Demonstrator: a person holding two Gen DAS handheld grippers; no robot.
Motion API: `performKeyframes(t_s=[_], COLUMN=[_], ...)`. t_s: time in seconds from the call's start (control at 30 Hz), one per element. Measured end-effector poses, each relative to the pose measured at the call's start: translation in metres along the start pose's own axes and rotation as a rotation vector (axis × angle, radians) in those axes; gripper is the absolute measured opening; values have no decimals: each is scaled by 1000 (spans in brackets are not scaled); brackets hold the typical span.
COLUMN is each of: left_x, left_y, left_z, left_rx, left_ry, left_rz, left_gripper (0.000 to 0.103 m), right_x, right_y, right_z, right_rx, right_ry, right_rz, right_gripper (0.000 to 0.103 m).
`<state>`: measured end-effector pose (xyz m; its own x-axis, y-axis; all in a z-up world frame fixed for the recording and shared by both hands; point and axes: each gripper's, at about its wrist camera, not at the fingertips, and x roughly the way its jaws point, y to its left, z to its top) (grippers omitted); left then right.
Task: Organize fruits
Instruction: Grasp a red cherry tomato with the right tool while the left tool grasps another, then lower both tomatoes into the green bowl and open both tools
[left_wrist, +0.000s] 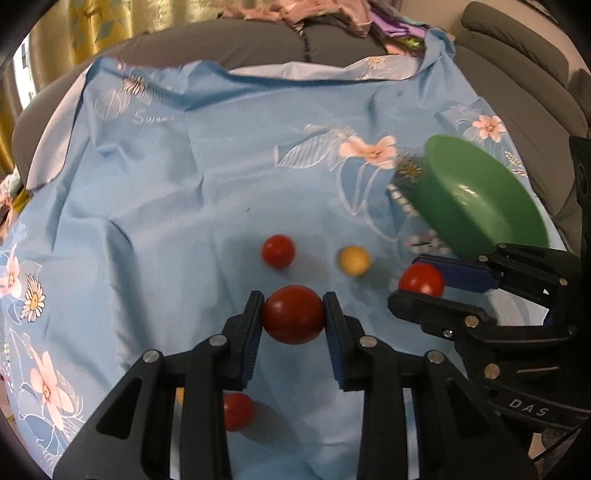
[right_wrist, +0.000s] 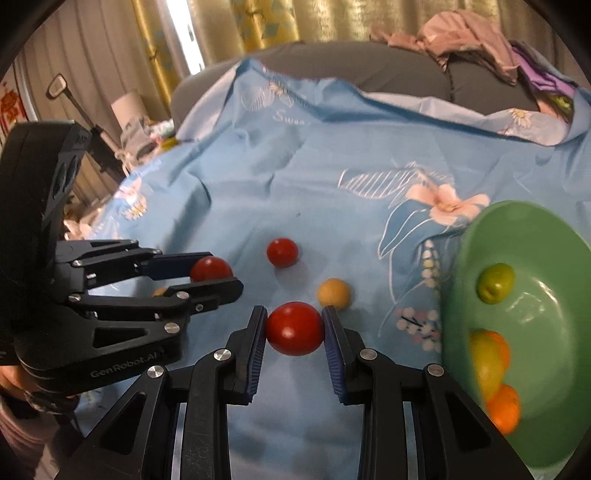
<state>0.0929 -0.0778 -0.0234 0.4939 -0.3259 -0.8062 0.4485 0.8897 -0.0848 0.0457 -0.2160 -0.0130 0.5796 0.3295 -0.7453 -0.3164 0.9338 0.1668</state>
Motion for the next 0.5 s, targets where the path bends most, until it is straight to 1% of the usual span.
performKeyframes(t_s=[0.27, 0.5], left_x=[-22, -28], left_y=[-36, -72], left_z=[10, 23], left_rx=[66, 128], left_ry=[-45, -70], left_rz=[-11, -36], left_gripper=[32, 32], right_x=[-43, -76], right_y=[-8, -29], right_z=[-3, -10], right_rx=[26, 70], right_ry=[-98, -173], right_rz=[-8, -34], right_gripper=[33, 33])
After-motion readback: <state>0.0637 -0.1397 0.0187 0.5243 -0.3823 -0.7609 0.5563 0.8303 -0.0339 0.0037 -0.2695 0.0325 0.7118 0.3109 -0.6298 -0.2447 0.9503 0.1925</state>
